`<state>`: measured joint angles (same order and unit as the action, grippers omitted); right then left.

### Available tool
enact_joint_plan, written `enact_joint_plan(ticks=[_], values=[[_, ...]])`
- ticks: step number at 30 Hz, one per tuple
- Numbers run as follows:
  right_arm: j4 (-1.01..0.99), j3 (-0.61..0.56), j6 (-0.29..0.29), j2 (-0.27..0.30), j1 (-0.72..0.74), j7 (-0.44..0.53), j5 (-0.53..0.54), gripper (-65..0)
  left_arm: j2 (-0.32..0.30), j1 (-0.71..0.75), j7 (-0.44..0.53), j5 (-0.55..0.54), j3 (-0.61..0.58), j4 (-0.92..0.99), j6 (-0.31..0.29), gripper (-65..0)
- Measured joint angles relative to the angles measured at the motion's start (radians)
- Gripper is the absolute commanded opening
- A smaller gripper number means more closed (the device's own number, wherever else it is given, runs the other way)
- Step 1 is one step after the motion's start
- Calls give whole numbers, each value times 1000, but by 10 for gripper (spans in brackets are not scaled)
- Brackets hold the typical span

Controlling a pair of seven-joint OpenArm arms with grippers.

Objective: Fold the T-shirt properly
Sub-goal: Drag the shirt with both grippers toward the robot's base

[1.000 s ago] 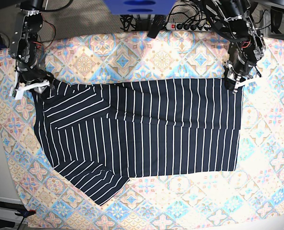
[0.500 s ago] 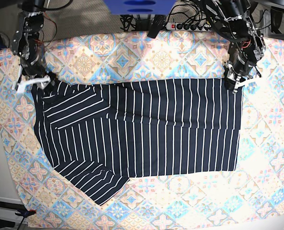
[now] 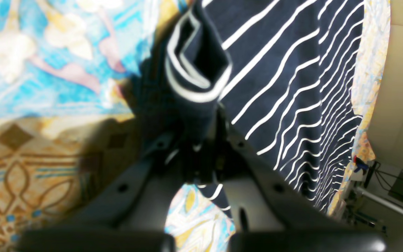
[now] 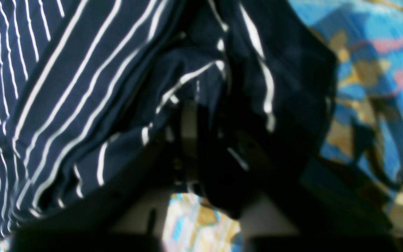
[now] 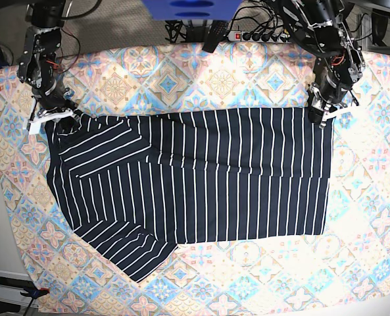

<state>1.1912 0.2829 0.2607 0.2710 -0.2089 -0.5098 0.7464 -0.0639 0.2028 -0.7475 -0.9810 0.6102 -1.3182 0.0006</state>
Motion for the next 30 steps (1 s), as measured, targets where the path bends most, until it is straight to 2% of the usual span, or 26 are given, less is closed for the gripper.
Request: enact_joint_plan(ticks=[3,6,10,11,16,22,30], values=[[2,19,2,-1,-19,-2,3,-648,-1,19,-27,-11,3,0,-1,-650],[28,82,8,-4,-68,-16,6,-648,-30,37,-79,-22,2,-1,-8,-650],[87,155,17,-3,-123,-113,1,-648,-38,91,-78,-33,2,-26,-19,-650],[97,171,32,-5,-130,-127,-1,-648,-38,108,-79,-36,2,-41,-19,-650],[156,239,35,-6,-175,-184,3,-648,-36,201,-91,-14,1,-144,0,-650],[198,244,34,-8,-256,-211,2,-649,-35,309,-94,-9,0,-256,1,-650],[252,244,35,-8,-326,-207,2,-648,-36,388,-92,-56,0,-269,4,-650]])
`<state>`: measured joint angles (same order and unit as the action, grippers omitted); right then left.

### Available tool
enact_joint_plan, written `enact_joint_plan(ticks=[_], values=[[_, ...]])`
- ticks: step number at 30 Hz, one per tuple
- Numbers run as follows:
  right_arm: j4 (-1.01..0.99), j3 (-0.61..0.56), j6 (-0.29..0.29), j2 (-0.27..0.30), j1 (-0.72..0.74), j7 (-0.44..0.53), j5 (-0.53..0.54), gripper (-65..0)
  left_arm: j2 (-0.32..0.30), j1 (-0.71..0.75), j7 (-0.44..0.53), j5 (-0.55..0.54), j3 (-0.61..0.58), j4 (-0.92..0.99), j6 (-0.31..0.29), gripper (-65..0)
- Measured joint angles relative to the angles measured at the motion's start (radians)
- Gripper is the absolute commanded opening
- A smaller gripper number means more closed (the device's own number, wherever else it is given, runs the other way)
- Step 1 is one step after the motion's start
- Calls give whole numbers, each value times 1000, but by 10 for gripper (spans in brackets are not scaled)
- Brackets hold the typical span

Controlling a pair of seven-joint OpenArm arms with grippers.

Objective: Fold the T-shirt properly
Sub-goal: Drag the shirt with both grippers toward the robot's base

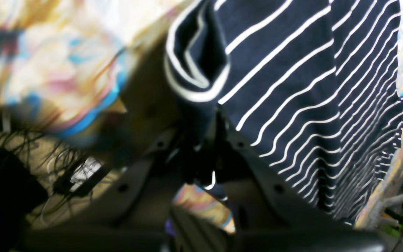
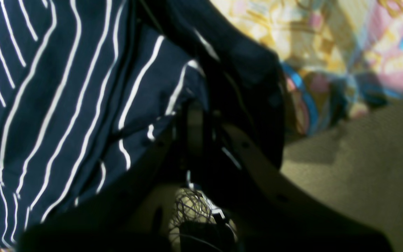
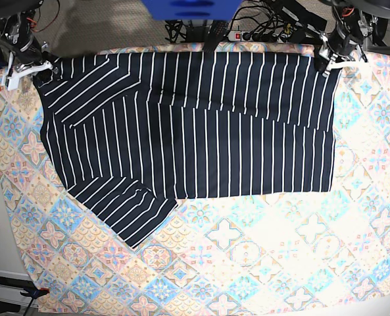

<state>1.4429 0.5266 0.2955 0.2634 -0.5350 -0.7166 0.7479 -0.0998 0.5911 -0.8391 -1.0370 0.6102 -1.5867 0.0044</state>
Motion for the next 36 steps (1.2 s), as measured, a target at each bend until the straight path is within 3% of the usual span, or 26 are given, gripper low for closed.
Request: enact_joint_plan(ticks=[5,10,15,23,36], values=[[5,-1,4,1,6,51,-2,-635,0,-5,2,-5,0,0,-1,-650],[6,-1,-1,1,3,90,-3,-563,-2,-5,3,-4,-4,0,0,-546],[6,21,-1,-3,3,97,-7,-515,-3,18,12,-5,-2,-10,9,-487],[5,104,-10,-31,6,93,-10,-491,-9,71,14,-38,1,-114,7,-469],[6,209,-11,-47,8,100,-10,-443,-11,45,9,-38,53,-119,7,-470]])
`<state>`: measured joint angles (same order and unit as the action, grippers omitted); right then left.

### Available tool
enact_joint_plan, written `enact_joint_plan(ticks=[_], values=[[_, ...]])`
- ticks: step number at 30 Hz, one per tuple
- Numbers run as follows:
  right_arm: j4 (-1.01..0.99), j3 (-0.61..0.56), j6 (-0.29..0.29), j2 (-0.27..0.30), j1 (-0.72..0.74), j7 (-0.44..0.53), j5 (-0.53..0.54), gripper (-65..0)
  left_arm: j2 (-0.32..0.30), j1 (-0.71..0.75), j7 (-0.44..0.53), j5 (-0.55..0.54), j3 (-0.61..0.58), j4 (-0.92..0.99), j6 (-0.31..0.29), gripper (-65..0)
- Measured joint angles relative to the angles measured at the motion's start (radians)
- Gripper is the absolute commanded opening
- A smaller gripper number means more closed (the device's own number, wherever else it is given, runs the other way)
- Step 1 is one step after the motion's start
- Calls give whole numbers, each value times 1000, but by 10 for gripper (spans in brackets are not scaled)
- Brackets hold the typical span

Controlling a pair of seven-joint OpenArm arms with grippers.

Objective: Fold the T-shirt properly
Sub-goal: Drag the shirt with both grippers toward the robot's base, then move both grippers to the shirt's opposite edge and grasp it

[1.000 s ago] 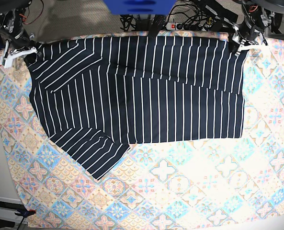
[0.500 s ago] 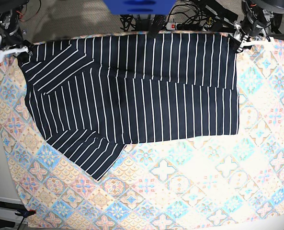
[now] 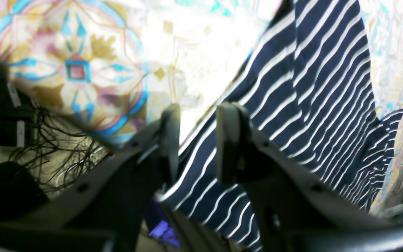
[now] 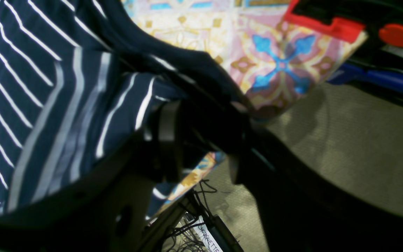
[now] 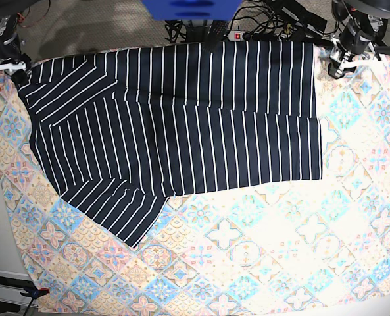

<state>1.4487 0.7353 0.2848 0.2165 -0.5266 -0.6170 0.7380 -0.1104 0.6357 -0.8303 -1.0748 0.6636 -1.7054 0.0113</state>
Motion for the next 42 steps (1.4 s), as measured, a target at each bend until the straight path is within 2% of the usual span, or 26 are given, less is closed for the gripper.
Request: enact_joint_plan(ticks=[6,14,22,27,30,37,42], values=[[0,-5,3,-3,3,-6,0,-440,-1,-40,2,0,0,0,0,-473],[11,-36,0,-3,31,-84,0,-439,0,-87,3,1,-1,0,0,-475],[31,-50,-1,-3,142,-83,0,-439,8,-104,3,8,-5,0,0,-476],[32,-54,3,0,222,-86,0,-439,2,-161,1,8,-5,0,0,-476],[32,-95,-2,8,273,-84,-6,-439,0,-203,1,46,-3,0,0,-476],[30,-245,5,11,367,-85,-155,-439,3,-362,1,143,-6,11,-2,-474],[28,-291,4,-3,418,-80,-211,-440,2,-485,-1,218,-5,128,-2,-470]])
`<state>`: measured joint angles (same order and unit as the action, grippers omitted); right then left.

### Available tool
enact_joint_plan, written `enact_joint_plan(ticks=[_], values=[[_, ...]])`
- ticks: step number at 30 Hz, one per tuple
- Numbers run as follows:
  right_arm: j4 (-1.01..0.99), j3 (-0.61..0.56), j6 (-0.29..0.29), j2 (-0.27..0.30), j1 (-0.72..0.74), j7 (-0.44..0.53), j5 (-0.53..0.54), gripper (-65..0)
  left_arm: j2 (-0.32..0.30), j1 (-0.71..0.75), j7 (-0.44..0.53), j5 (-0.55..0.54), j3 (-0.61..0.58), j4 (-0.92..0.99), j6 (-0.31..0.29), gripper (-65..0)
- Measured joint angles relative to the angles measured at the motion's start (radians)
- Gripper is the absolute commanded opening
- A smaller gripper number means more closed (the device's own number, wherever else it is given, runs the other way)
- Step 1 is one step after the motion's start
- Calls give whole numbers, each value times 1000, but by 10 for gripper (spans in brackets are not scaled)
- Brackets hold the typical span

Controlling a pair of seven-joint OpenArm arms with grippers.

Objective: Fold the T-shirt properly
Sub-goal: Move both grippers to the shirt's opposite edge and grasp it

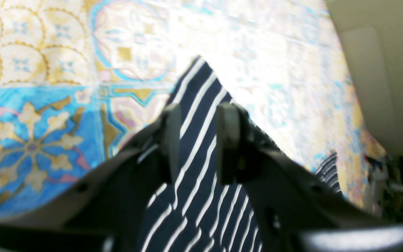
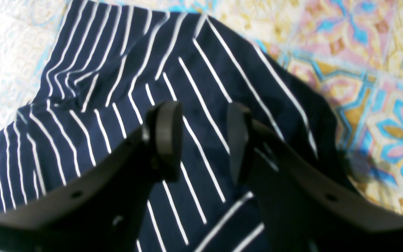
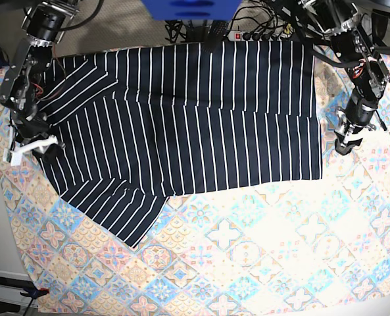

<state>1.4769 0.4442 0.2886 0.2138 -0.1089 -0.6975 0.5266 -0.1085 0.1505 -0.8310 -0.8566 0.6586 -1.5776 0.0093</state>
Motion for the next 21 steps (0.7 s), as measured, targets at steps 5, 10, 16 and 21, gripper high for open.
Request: enact_joint_plan(ticks=[5,10,16,21], values=[[-3,-10,2,-14,24,-6,-42,-440,-30,-113,-1,38,-2,145,-2,-470],[-24,-11,3,-14,26,-3,-46,-440,-100,-209,3,46,-86,299,-1,-469],[-44,-9,0,-14,21,24,-47,-440,-135,-305,1,41,-187,438,-6,-469],[-44,-9,-1,-14,21,31,-48,-440,-154,-351,8,48,-224,528,-1,-469]])
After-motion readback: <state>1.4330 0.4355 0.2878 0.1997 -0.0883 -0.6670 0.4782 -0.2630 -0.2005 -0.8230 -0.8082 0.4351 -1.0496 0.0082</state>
